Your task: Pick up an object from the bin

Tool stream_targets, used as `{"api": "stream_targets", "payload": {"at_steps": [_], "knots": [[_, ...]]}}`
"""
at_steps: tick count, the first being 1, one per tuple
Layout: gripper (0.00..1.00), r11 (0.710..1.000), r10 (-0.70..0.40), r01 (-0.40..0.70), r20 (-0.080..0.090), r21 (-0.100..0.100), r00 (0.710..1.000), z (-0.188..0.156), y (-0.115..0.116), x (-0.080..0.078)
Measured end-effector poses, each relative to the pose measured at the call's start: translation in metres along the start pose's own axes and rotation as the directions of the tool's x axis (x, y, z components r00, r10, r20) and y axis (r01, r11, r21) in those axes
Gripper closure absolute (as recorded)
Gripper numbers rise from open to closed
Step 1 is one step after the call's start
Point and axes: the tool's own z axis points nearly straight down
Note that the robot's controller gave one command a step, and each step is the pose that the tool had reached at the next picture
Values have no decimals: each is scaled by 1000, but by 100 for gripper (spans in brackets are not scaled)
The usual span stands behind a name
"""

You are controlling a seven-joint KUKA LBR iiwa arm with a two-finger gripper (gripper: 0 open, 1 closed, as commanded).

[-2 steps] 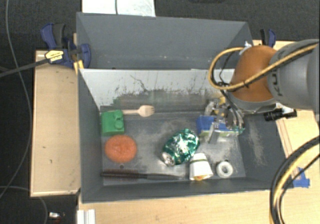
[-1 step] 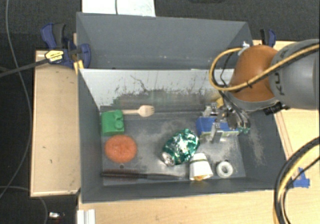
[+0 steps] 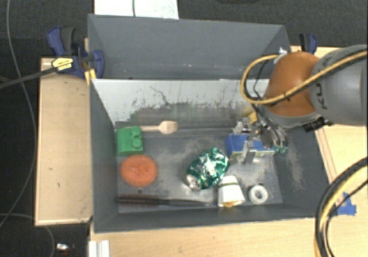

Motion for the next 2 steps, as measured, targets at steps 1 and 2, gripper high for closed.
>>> {"api": "stream_targets", "payload": {"at_steps": [1, 2], "knots": [[100, 1000, -1, 1, 0, 0, 1000, -11, 0, 0], [100, 1000, -1, 1, -9, -1, 1000, -37, 1, 3]]}}
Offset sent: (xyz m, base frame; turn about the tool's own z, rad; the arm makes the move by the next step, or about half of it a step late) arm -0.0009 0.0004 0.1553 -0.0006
